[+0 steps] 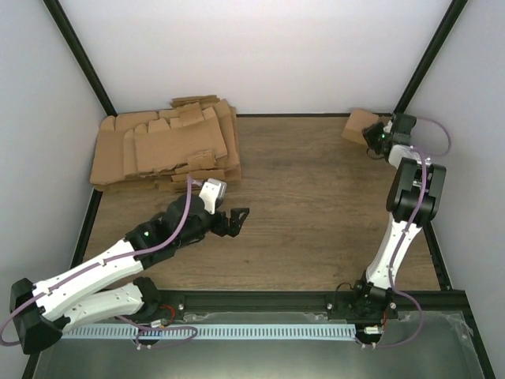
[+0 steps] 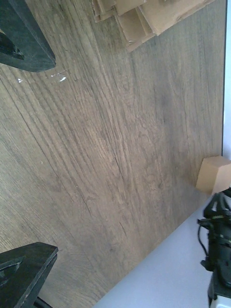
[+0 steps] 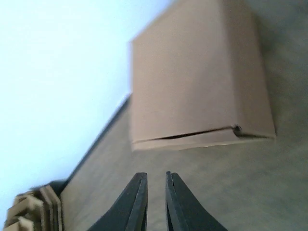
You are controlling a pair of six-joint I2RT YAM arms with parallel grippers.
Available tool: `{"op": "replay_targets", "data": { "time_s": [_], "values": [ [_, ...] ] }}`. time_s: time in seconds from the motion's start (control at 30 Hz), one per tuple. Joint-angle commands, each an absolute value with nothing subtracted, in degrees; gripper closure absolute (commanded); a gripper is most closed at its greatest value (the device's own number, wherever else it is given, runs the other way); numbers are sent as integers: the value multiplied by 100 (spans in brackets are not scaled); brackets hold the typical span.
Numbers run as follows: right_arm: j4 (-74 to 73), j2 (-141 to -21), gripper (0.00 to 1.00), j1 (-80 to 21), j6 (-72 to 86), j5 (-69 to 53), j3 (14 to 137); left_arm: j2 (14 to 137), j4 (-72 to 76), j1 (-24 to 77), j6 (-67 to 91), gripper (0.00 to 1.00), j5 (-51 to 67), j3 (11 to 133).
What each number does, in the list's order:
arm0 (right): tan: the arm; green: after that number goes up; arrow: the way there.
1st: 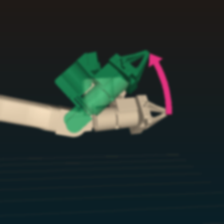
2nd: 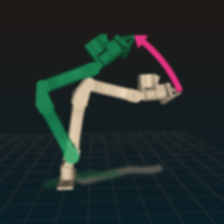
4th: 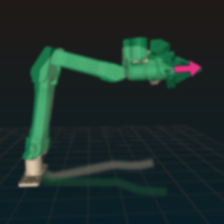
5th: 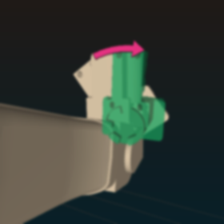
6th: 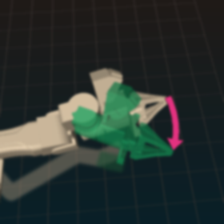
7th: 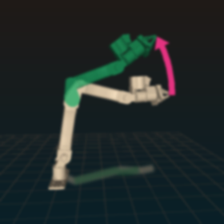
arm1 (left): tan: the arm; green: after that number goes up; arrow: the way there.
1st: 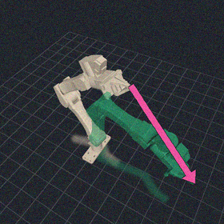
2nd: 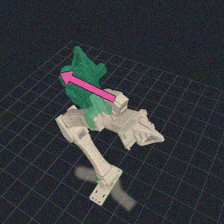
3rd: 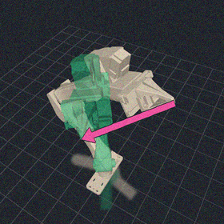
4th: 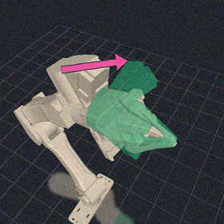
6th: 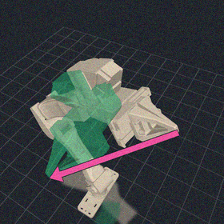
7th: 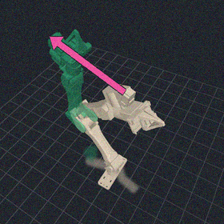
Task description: Fold the paper box
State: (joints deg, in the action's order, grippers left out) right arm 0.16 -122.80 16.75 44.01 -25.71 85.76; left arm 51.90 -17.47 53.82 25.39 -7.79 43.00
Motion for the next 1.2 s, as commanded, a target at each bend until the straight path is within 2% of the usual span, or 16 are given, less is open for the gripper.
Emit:
{"op": "replay_targets", "data": {
  "time_s": [0.0, 0.3, 0.5, 0.6, 0.63, 0.67, 0.7, 0.83, 0.93, 1.0, 1.1, 1.17],
  "values": [
    [459, -11999, 85, 1635, 3967, -3032, 8844, 5246, -1672, 5319, 2595, 0, -709, 4461],
    [667, -10173, 79, 1639, 3617, -2358, 6736, 5405, -1655, 5161, 2714, 0, -474, 4507],
    [718, -9188, 77, 1506, 3722, -3030, 5480, 5475, -1882, 4427, 2871, 0, -208, 4580],
    [913, -8207, 42, 1135, 3164, -2623, 4598, 5459, -1992, 3920, 2830, 0, -173, 4597],
    [1137, -7831, 26, 997, 3014, -2460, 4269, 5450, -2043, 3742, 2819, 0, -279, 4597],
    [1320, -7456, 5, 829, 2895, -2125, 3954, 5421, -2190, 3583, 2869, 0, -508, 4612],
    [1510, -7106, 1, 618, 2768, -1687, 3657, 5361, -2237, 3500, 2851, 0, -738, 4622],
    [2307, -6047, 0, -218, 2357, 13, 2638, 5131, -1810, 3463, 2500, 0, -1689, 4394],
    [4163, -5704, 0, -375, 2100, 311, 1587, 5218, -1141, 3463, 1955, 0, -2307, 4015],
    [4453, -5924, 0, -413, 1456, -72, 1432, 5325, -642, 3463, 1565, 0, -2708, 3716],
    [3320, -6841, 0, -413, 576, -959, 2283, 5531, -30, 3456, 1007, 0, -3165, 3466],
    [4015, -6828, 0, -414, 400, -1069, 1972, 5634, 567, 3338, 777, 0, -3502, 3224]
  ]
}}
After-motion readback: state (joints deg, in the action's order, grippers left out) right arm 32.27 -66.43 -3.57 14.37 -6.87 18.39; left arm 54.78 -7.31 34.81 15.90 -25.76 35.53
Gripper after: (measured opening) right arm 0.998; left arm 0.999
